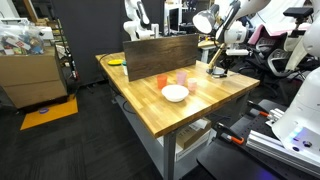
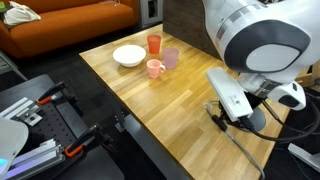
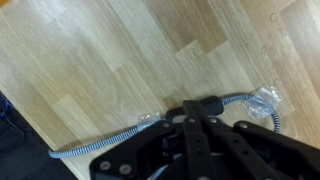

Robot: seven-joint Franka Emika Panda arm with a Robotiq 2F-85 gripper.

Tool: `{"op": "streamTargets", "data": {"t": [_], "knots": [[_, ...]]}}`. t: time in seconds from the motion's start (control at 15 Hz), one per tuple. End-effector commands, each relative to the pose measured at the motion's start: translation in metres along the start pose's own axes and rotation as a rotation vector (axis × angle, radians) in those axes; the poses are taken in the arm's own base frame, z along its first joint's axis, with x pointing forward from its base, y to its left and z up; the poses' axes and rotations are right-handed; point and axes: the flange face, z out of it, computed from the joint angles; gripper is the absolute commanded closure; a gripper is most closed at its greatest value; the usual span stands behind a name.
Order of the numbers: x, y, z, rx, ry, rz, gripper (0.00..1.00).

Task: Turn off the reading lamp

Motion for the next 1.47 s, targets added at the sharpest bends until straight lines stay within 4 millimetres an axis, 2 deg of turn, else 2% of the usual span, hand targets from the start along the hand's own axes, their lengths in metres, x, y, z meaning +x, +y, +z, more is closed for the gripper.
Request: {"op": "streamTargets", "data": {"t": [0.0,0.33,0.87,1.13,1.4], "knots": [[-0.001,-0.006,-0.006,0.023,-0.014,-0.009,1.00],[-0.002,-0.018,0.000,0.022,-0.031,-0.030,1.00],[0.002,0.006,-0.003,-0.003,-0.025,0.000,1.00],[0.008,0.000,-0.008,-0.007,-0.014,-0.014,1.00],[0.007,-0.004,-0.005,-0.006,-0.025,-0.024,1.00]]}}
